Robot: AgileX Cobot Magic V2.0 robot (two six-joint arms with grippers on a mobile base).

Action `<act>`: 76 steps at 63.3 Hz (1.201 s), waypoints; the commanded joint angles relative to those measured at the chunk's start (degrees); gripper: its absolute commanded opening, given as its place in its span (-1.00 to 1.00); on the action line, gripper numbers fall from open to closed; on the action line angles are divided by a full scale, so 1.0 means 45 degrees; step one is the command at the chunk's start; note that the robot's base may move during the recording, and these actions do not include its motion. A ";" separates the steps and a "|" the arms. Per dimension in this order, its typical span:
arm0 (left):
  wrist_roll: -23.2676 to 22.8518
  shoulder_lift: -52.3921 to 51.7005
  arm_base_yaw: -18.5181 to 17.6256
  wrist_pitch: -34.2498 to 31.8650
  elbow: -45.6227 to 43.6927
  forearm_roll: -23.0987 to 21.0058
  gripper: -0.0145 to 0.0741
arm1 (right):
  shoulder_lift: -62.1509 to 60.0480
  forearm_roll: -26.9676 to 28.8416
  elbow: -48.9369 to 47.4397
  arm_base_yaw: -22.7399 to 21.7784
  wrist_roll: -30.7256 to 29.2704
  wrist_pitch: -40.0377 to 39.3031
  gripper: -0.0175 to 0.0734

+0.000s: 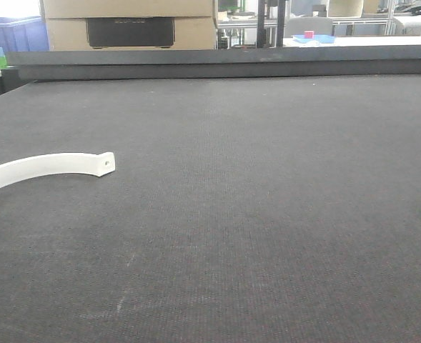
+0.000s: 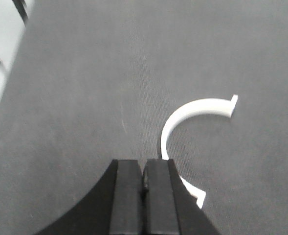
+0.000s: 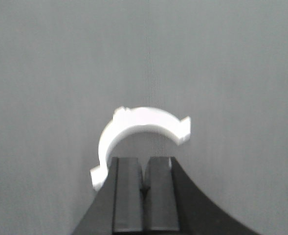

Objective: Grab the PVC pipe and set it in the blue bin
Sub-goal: 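Lower the open left and right grippers around each pipe piece's edge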

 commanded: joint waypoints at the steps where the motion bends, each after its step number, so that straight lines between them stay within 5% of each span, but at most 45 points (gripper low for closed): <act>1: -0.0016 0.0938 0.0035 -0.0114 -0.0148 -0.0327 -0.92 | 0.1057 0.0037 -0.0190 -0.0016 -0.0011 0.0865 -0.99; 18: -0.0016 0.3016 0.0035 -0.0186 -0.0148 -0.0596 -0.92 | 0.2866 0.0037 -0.0190 -0.0016 -0.0011 0.0783 -0.99; 41: -0.0016 0.4702 0.0035 -0.1188 -0.0148 -0.1919 -0.92 | 0.4839 0.0037 -0.0190 -0.0016 -0.0011 -0.2238 -0.99; 59: -0.0016 0.4886 0.0035 -0.1421 -0.0148 -0.1931 -0.92 | 0.8590 0.0065 -0.1541 -0.0016 0.0561 -0.0213 -0.94; 76: -0.0016 0.4886 0.0035 -0.1421 -0.0148 -0.1931 -0.92 | 1.0705 -0.0460 -0.4132 0.0815 0.2783 0.0774 -0.94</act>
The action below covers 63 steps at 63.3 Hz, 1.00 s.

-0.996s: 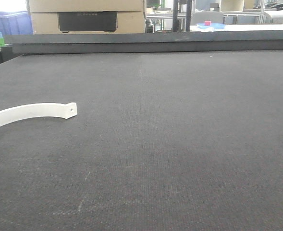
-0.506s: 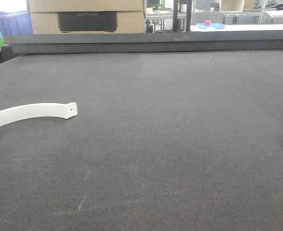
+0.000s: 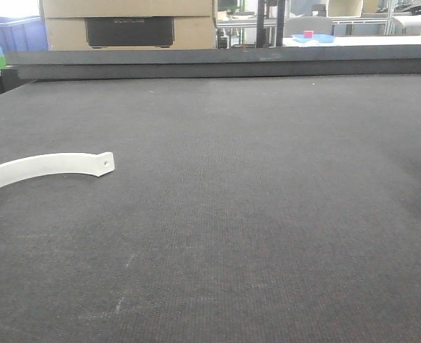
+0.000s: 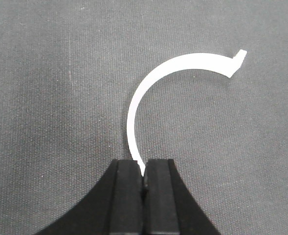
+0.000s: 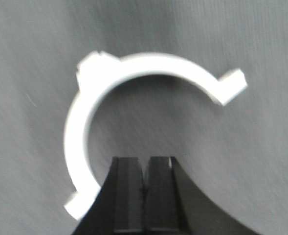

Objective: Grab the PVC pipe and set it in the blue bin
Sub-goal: 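Lower the open left and right grippers around each pipe piece's edge, then close the left and right grippers on the white pipe pieces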

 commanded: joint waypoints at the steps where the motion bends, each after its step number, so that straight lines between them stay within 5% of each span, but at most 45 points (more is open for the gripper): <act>1: -0.0016 0.0000 0.0035 -0.0171 -0.0090 -0.0131 -0.92 | 0.0566 -0.0462 -0.0742 0.0483 0.0986 0.0256 -0.94; 12: -0.0016 0.0000 0.0035 -0.0171 -0.0090 -0.0131 -0.92 | 0.1658 -0.0724 -0.1405 0.1703 0.1839 0.0515 -0.94; 24: -0.0016 0.0000 0.0035 -0.0095 -0.0090 -0.0131 -0.92 | 0.2208 -0.0726 -0.1406 0.1802 0.2297 0.0777 -0.92; 40: -0.0016 0.0000 0.0035 -0.0011 -0.0090 -0.0212 -0.92 | 0.2422 -0.0493 -0.1406 0.1802 0.2297 0.0740 -0.02; 63: -0.0016 0.0000 0.0035 0.0041 -0.0090 -0.0236 -0.92 | 0.3611 -0.0369 -0.1406 0.1802 0.2501 -0.0029 0.03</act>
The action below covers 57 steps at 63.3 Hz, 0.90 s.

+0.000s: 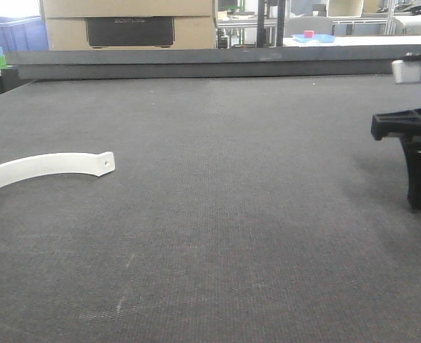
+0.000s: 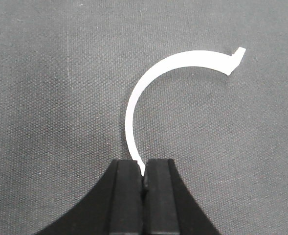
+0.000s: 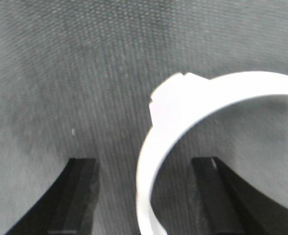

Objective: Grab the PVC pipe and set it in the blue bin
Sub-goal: 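Close the left and right grippers on the white pipe pieces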

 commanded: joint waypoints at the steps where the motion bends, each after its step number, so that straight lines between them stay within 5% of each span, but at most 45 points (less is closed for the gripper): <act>1: -0.0016 0.0000 0.0035 -0.0032 -0.0090 -0.0146 -0.92 | 0.0156 0.0028 -0.0089 -0.0008 0.0089 -0.0278 0.01; 26: -0.0767 0.0171 0.0035 0.0639 -0.0090 -0.0094 -0.92 | 0.0163 0.0135 -0.0089 -0.0008 -0.0093 -0.0564 -0.99; 42: -0.0799 0.1791 0.0035 0.2153 -0.0918 0.0225 -0.92 | -0.0791 0.0135 -0.0108 0.0848 -0.1771 0.0105 -0.99; 57: -0.0721 0.4033 0.0035 0.2420 -0.2138 0.0595 -0.92 | -0.1968 0.0373 -0.0108 0.1919 -0.1830 0.0278 -0.99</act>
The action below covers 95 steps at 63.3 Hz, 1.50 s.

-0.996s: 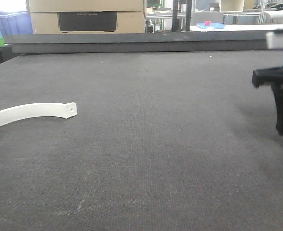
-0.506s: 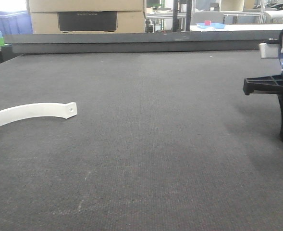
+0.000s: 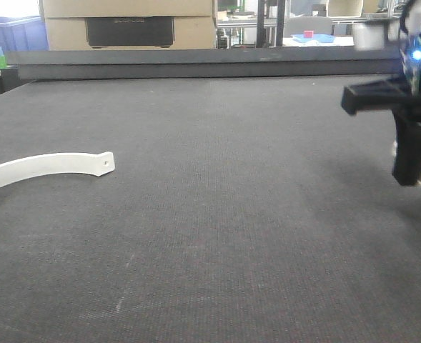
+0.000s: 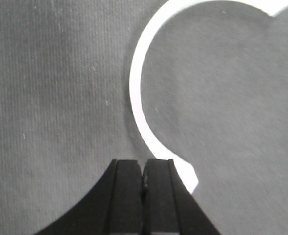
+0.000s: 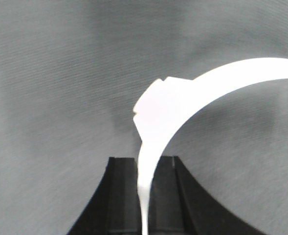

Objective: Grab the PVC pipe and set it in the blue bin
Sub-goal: 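Close the left and right grippers on the white pipe pieces, then lift both held pipe pieces up off the table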

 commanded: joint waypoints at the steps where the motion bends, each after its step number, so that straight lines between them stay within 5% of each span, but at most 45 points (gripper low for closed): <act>1: -0.0051 0.0712 0.0035 0.0047 -0.0496 0.0275 -0.92 | -0.0421 0.0122 -0.0086 0.0170 -0.0151 0.0099 -0.99; 7: -0.0051 0.1380 0.0035 -0.0113 -0.0902 0.0541 -0.80 | -0.0500 0.0598 -0.0086 0.0170 -0.0151 0.0037 -0.99; 18: -0.0051 0.2419 -0.0036 -0.0639 -0.1487 0.0541 -0.16 | -0.0500 0.0624 -0.0086 0.0170 -0.0151 -0.0015 -0.99; 25: -0.0051 0.3070 -0.0036 -0.0751 -0.1757 0.0541 -0.04 | -0.0500 0.0624 -0.0086 0.0170 -0.0151 -0.0063 -0.99; 63: -0.0051 0.5075 -0.0036 -0.0673 -0.1903 -0.0090 -0.26 | -0.0500 0.0624 -0.0086 0.0170 -0.0151 -0.0675 -0.99; 72: -0.0051 0.5075 -0.0036 -0.0666 -0.1903 -0.0090 -0.46 | -0.0500 0.0624 -0.0086 0.0170 -0.0151 -0.0845 -0.99; 81: -0.0051 0.5075 -0.0036 -0.0544 -0.1903 -0.0090 -0.91 | -0.0500 0.0624 -0.0086 0.0170 -0.0151 -0.1082 -0.99; 95: -0.0051 0.4346 -0.0036 0.0152 -0.1933 -0.0114 -0.92 | -0.0916 0.0624 -0.0114 0.0170 -0.0151 -0.0796 -0.99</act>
